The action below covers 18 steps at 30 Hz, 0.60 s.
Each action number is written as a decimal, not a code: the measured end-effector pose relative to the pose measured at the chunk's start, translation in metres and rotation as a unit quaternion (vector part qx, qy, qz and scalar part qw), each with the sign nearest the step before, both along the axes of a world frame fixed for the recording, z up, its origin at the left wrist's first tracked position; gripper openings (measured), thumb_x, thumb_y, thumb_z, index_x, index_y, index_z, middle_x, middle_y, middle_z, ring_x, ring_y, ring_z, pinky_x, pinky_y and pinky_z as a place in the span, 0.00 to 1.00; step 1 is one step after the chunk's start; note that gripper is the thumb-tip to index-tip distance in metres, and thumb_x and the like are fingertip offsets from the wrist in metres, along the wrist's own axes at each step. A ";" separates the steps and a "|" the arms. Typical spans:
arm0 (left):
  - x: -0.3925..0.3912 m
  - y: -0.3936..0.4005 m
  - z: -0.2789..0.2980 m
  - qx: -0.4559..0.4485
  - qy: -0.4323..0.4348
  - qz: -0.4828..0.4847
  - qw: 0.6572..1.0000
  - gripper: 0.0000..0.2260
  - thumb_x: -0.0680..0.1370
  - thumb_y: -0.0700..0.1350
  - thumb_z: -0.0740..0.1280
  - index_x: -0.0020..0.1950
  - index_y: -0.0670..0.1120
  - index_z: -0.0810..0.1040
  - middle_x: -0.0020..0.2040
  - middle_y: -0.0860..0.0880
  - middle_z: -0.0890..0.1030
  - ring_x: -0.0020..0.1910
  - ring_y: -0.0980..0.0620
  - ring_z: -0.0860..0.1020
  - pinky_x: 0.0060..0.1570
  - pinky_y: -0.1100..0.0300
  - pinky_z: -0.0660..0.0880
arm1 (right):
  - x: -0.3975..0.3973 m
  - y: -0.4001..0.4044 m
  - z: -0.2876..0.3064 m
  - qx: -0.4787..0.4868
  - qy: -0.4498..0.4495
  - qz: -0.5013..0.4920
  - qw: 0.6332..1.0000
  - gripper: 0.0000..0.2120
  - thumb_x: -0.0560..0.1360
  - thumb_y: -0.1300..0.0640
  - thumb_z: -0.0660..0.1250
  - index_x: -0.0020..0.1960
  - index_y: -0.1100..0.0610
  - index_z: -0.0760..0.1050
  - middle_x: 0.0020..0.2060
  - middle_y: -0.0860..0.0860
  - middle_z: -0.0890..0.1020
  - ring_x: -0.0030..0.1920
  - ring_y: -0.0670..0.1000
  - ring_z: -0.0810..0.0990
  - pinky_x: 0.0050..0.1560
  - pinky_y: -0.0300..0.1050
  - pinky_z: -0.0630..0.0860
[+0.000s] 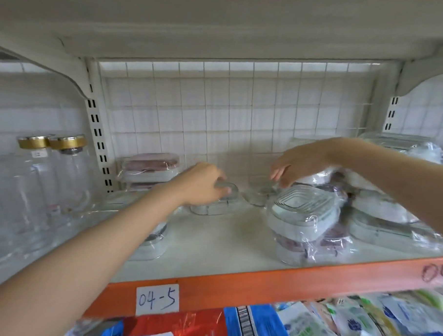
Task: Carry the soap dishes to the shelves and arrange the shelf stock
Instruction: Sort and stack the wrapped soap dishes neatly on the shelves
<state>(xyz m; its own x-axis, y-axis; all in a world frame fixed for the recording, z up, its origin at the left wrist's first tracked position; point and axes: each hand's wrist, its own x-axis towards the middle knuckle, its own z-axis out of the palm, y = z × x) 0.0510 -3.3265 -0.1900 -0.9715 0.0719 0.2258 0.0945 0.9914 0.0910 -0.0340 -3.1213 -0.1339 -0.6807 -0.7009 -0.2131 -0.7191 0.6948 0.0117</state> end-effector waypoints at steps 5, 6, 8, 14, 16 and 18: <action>-0.015 0.067 -0.006 0.048 -0.048 -0.032 0.997 0.20 0.80 0.57 0.60 0.37 0.43 0.70 0.34 0.46 0.70 0.38 0.45 0.72 0.36 0.56 0.66 | 0.010 0.043 0.009 0.002 0.040 -0.036 0.999 0.19 0.78 0.56 0.64 0.69 0.53 0.70 0.65 0.48 0.75 0.65 0.47 0.72 0.68 0.41 0.63; -0.014 0.080 -0.004 0.064 -0.053 -0.032 0.996 0.23 0.80 0.58 0.60 0.35 0.41 0.69 0.32 0.47 0.67 0.34 0.46 0.69 0.31 0.57 0.63 | 0.012 0.048 0.010 0.004 0.037 -0.045 0.998 0.20 0.77 0.58 0.65 0.69 0.53 0.70 0.65 0.48 0.75 0.65 0.47 0.73 0.68 0.41 0.64; -0.012 0.103 0.001 0.095 -0.075 -0.031 0.992 0.26 0.79 0.63 0.58 0.36 0.41 0.71 0.35 0.47 0.70 0.34 0.49 0.70 0.29 0.63 0.62 | 0.014 0.059 0.011 0.016 0.032 -0.058 0.998 0.22 0.76 0.61 0.65 0.69 0.53 0.69 0.65 0.48 0.74 0.65 0.48 0.72 0.68 0.43 0.65; -0.014 0.140 -0.005 0.095 -0.122 -0.025 0.988 0.40 0.73 0.70 0.59 0.66 0.35 0.73 0.67 0.39 0.74 0.66 0.42 0.72 0.59 0.58 0.68 | 0.013 0.082 0.015 -0.038 0.069 -0.066 0.995 0.20 0.76 0.60 0.66 0.67 0.51 0.71 0.61 0.46 0.77 0.61 0.47 0.75 0.67 0.42 0.67; -0.019 0.142 -0.009 0.078 -0.114 -0.030 0.990 0.37 0.72 0.69 0.63 0.60 0.36 0.76 0.64 0.40 0.76 0.62 0.42 0.74 0.56 0.58 0.69 | 0.009 0.084 0.020 -0.063 0.091 -0.065 0.992 0.19 0.76 0.58 0.66 0.67 0.51 0.72 0.61 0.48 0.77 0.62 0.49 0.74 0.68 0.46 0.67; -0.024 0.139 -0.010 0.060 -0.111 -0.018 0.992 0.28 0.71 0.68 0.66 0.44 0.41 0.77 0.51 0.42 0.80 0.48 0.45 0.76 0.44 0.59 0.69 | 0.001 0.084 0.023 -0.071 0.117 -0.071 0.988 0.20 0.76 0.57 0.66 0.68 0.52 0.71 0.62 0.49 0.76 0.63 0.50 0.74 0.68 0.49 0.67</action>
